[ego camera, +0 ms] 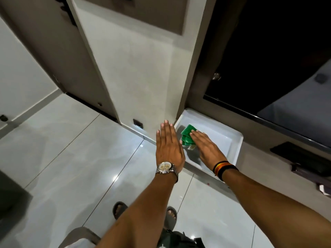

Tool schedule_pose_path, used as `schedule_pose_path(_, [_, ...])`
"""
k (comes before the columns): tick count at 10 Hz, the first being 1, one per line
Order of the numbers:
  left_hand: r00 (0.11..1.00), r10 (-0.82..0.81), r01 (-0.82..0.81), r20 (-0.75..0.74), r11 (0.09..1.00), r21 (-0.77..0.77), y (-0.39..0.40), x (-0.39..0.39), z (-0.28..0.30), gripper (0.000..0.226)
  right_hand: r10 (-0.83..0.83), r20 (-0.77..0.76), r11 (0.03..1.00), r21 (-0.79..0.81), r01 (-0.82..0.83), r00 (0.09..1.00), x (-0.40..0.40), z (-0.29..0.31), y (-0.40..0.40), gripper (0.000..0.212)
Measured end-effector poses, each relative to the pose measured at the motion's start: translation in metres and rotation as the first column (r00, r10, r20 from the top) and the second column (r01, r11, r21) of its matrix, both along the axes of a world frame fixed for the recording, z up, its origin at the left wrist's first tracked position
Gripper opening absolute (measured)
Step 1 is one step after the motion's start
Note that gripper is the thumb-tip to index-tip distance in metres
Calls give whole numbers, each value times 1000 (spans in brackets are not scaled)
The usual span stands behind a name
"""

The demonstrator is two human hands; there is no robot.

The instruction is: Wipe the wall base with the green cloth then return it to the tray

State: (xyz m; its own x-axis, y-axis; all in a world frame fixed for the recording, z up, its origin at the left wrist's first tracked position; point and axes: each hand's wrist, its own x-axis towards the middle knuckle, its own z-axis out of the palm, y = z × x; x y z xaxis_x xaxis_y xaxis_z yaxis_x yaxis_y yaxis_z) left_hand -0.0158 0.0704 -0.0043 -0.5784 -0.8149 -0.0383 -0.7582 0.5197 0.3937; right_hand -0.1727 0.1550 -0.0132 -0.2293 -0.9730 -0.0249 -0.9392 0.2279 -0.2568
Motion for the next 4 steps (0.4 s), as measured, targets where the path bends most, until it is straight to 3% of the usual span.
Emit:
schedule_pose_path(1, [1000, 15, -15, 14, 1000, 7, 2, 1, -9, 69, 38, 33, 999, 32, -39, 999, -11, -7, -18, 86])
schedule_pose_path(2, [999, 40, -39, 8, 999, -31, -1, 8, -14, 68, 86, 74, 980, 173, -98, 993, -20, -21, -21, 71])
schedule_pose_path(3, [998, 61, -60, 12, 997, -42, -10, 20, -4, 68, 7, 186, 953, 295, -63, 982, -17, -4, -17, 51])
schedule_pose_path(4, [995, 74, -80, -66, 992, -101, -23, 27, 6, 67, -114, 338, 993, 61, 99, 934, 1, 11, 5, 46])
